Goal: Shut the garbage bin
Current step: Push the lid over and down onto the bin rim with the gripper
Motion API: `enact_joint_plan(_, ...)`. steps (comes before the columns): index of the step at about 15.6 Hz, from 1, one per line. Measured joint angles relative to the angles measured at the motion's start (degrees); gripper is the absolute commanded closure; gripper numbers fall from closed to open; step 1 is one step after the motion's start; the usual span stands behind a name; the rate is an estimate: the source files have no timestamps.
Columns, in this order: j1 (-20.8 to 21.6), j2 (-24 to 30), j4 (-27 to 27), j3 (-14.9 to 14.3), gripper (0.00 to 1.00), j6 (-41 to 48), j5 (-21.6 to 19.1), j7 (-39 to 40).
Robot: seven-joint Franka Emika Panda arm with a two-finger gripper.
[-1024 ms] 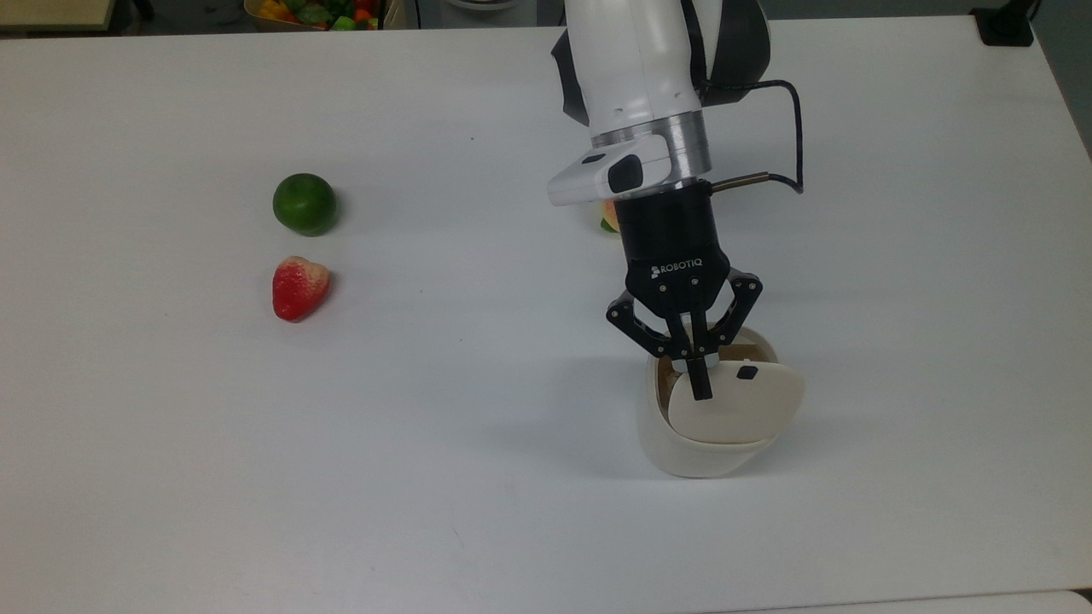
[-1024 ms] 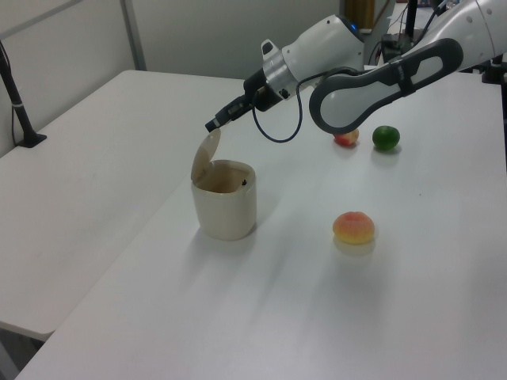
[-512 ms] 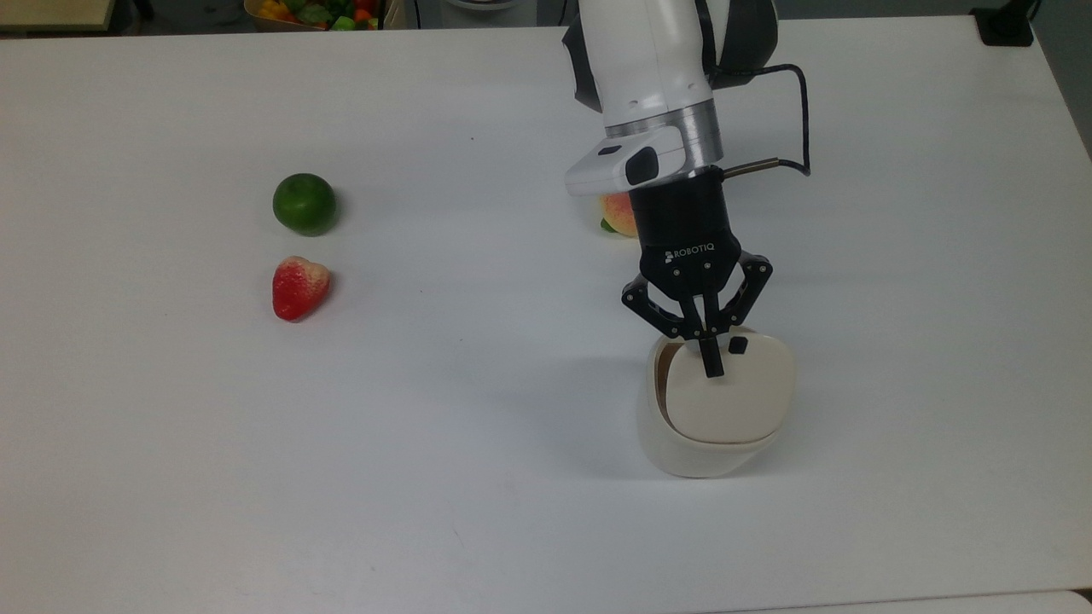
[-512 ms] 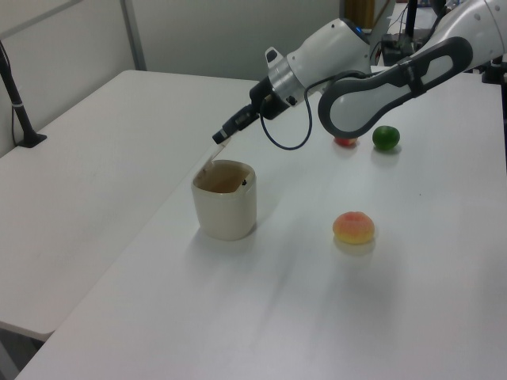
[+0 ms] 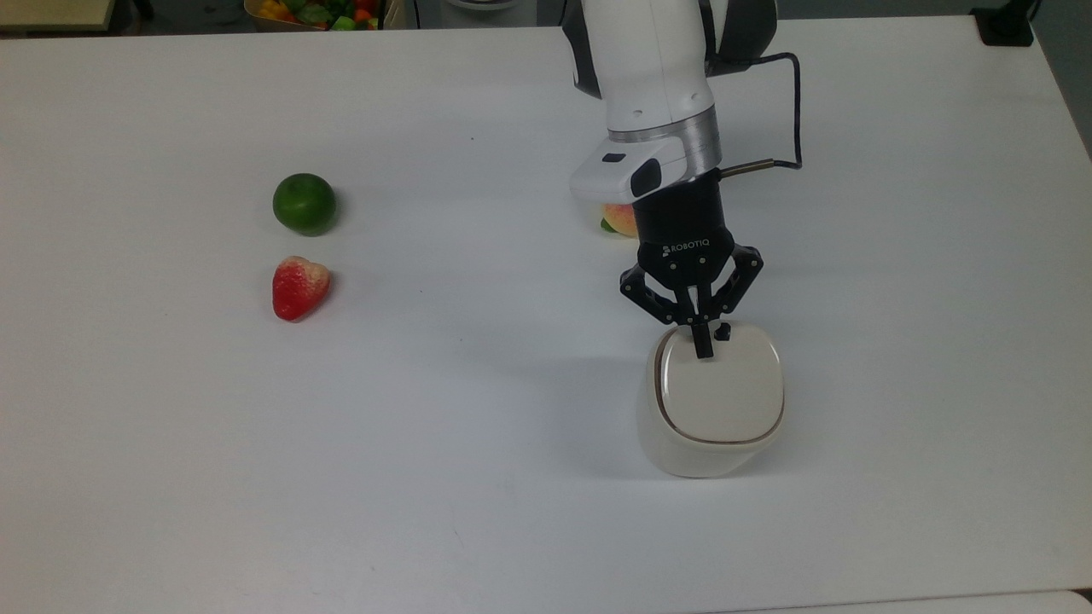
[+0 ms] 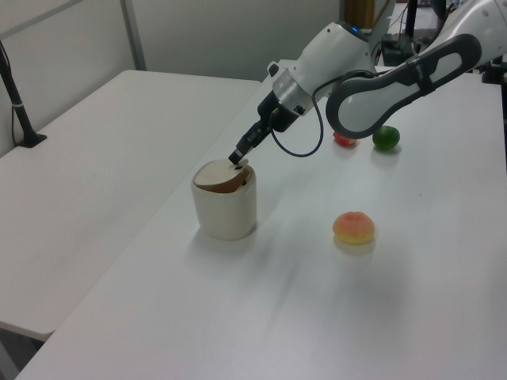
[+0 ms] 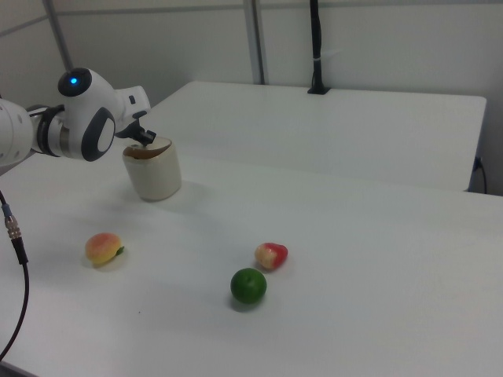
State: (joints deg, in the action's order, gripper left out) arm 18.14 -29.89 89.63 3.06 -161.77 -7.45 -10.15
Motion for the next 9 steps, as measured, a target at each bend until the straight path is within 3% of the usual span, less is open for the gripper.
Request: enact_joint_plan(9, 0.0, 0.3, 0.9, 0.1, 1.00, 3.6, 0.1, 0.4)
